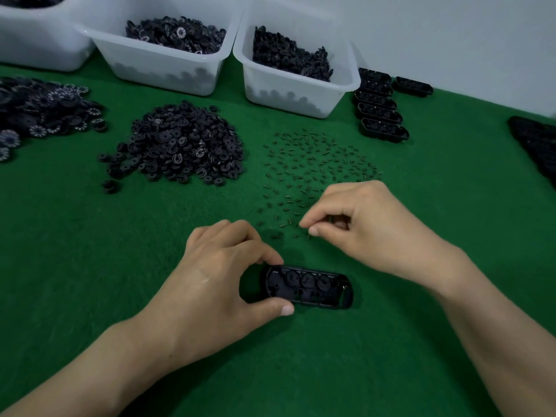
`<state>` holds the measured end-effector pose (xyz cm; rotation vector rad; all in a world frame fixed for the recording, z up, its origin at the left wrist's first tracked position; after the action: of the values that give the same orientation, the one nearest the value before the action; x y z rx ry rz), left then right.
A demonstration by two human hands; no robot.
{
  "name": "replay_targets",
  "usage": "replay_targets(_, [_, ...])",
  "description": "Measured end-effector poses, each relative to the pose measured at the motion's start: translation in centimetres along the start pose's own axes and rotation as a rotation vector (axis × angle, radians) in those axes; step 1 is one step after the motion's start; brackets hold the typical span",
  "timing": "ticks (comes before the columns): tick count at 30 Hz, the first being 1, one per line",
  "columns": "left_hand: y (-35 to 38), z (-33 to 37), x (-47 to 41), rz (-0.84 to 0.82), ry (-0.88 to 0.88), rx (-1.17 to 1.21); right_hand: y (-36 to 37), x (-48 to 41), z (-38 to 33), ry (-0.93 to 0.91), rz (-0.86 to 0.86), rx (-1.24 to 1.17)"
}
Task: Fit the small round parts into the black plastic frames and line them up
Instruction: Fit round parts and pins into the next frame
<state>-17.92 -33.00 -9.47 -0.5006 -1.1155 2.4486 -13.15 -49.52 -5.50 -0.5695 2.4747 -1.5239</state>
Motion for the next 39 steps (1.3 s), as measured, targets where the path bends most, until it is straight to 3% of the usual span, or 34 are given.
replay_targets(11, [0.0,-0.1,0.0,0.0,-0.01,0.003,1.2,-0.6,-2.0,-0.099,-0.067,0.326])
replay_targets(17, [-0.1,-0.1,0.0,0.001,-0.007,0.013,0.5,3.9,0.5,0.051,0.078,-0.215])
replay_targets(20, [0.0,-0.1,0.0,0.005,-0.005,0.011,1.5,5.6,1.2,0.097,0.111,-0.348])
replay_targets(29, [0.0,0.0,0.0,0.009,-0.006,0.0,2.3,6.0,1.3,0.084,0.18,-0.442])
replay_targets(39, [0.0,0.0,0.0,0.017,0.005,-0.014,2.5,5.9,1.6,0.085,0.174,-0.362])
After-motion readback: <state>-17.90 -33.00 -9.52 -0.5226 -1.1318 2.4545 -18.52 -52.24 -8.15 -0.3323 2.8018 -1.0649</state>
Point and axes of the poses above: each hand's wrist, its own x-axis away from the middle knuckle, its own y-axis out of the palm, z = x × y, the point moved 4 cm from there along -x, towards the middle knuckle, and after that the axes turned 4 degrees about y, right-handed, at the moved point
